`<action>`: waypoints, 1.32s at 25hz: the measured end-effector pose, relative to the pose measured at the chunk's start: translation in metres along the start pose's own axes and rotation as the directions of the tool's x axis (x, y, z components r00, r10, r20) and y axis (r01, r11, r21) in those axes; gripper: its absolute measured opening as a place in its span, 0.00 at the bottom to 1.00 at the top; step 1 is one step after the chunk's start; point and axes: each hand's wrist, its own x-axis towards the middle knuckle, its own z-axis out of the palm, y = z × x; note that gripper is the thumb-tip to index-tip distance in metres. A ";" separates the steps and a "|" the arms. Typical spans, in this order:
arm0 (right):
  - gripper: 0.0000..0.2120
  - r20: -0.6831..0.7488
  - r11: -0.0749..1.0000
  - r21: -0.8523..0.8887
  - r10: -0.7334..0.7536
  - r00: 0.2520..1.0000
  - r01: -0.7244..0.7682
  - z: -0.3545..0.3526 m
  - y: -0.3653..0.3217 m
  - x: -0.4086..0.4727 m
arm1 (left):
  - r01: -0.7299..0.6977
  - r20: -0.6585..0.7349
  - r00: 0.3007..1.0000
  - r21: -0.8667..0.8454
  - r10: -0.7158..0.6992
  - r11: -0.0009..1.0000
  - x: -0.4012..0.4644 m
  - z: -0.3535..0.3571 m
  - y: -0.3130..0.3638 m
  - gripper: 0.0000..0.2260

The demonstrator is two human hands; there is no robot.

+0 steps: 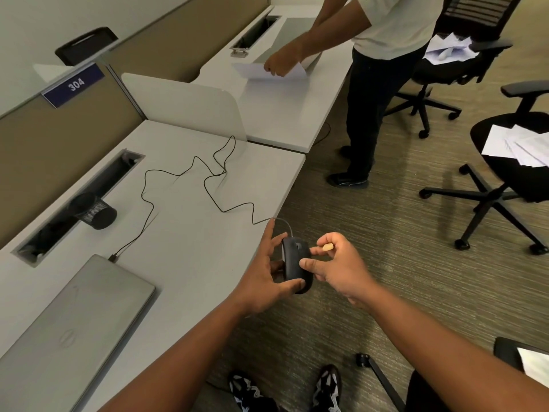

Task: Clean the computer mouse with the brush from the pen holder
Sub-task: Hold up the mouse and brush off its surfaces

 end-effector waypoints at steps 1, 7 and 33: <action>0.21 -0.001 1.000 -0.001 -0.001 1.000 0.001 0.000 0.000 0.000 | 0.010 -0.001 1.000 -0.009 -0.010 1.000 0.000 0.001 -0.001 0.60; 0.20 0.003 1.000 0.002 0.002 1.000 -0.002 0.000 -0.002 -0.005 | 0.077 -0.006 0.997 -0.068 -0.077 0.995 0.001 0.002 -0.009 0.57; 0.07 0.044 0.965 0.259 -0.065 0.997 0.052 -0.025 -0.032 0.022 | 0.117 -0.075 0.989 -0.114 -0.126 0.987 0.006 0.000 -0.005 0.58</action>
